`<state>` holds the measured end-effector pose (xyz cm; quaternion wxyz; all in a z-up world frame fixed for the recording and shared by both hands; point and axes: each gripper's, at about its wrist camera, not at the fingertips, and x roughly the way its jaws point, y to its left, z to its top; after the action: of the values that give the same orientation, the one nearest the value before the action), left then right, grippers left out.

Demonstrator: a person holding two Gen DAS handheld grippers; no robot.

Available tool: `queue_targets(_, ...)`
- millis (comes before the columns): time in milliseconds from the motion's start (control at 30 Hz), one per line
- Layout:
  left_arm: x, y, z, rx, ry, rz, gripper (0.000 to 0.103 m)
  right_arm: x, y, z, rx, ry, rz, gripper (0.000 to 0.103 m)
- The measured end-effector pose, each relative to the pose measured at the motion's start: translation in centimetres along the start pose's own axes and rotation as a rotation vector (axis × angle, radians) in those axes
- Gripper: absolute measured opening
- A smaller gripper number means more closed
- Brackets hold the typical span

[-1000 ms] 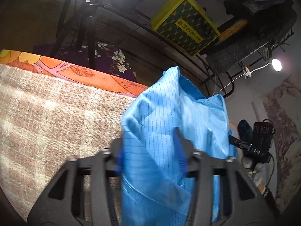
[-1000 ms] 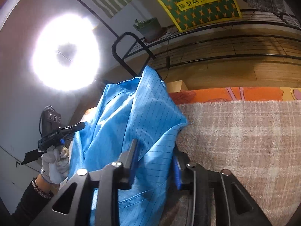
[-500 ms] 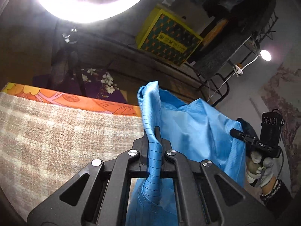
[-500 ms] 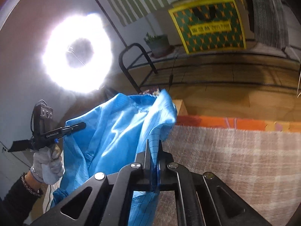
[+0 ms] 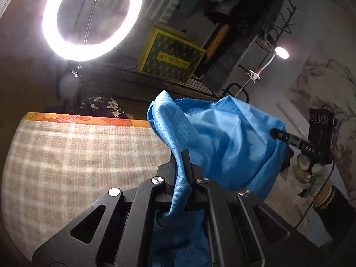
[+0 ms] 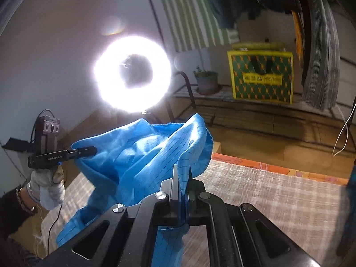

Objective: Fold large clothes

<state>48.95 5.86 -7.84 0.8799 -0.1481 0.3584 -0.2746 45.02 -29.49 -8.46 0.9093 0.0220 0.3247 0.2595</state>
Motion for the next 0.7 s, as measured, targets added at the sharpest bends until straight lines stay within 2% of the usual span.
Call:
queue_targets(133, -3.3, -1.5, -2.8, 0.036, 0.016, 0.019, 0.0, -4.0, 4.9, -2.2, -0.071, -0.022, 0.013, 0.0)
queue_targets(267, -5.9, -3.0, -6.4, 0.075, 0.056, 0.045, 0.0, -6.4, 8.9, -5.8, -0.108, 0.015, 0.037, 0.0)
queue_targets(400, -7.1, -4.0, -10.6, 0.106, 0.111, 0.083, 0.0, -7.8, 11.0, -10.2, -0.124, 0.087, 0.037, 0.0)
queue_targets(533, -7.4, -4.0, -15.4, 0.101, 0.211, 0.124, 0.0, -8.1, 12.0, -14.2, -0.118, 0.183, 0.039, 0.0)
queue_targets(633, -8.0, -4.3, -17.5, 0.094, 0.257, 0.146, 0.001, -8.3, 12.5, -16.8, -0.108, 0.254, 0.025, 0.002)
queue_targets(667, -8.5, -4.5, -18.0, 0.081, 0.267, 0.15, 0.004, -8.6, 12.6, -17.2, -0.1, 0.26, 0.023, 0.008)
queue_targets(700, -8.8, -4.6, -18.2, 0.069, 0.276, 0.151, 0.011, -9.3, 12.7, -17.5, -0.091, 0.255, 0.001, 0.011)
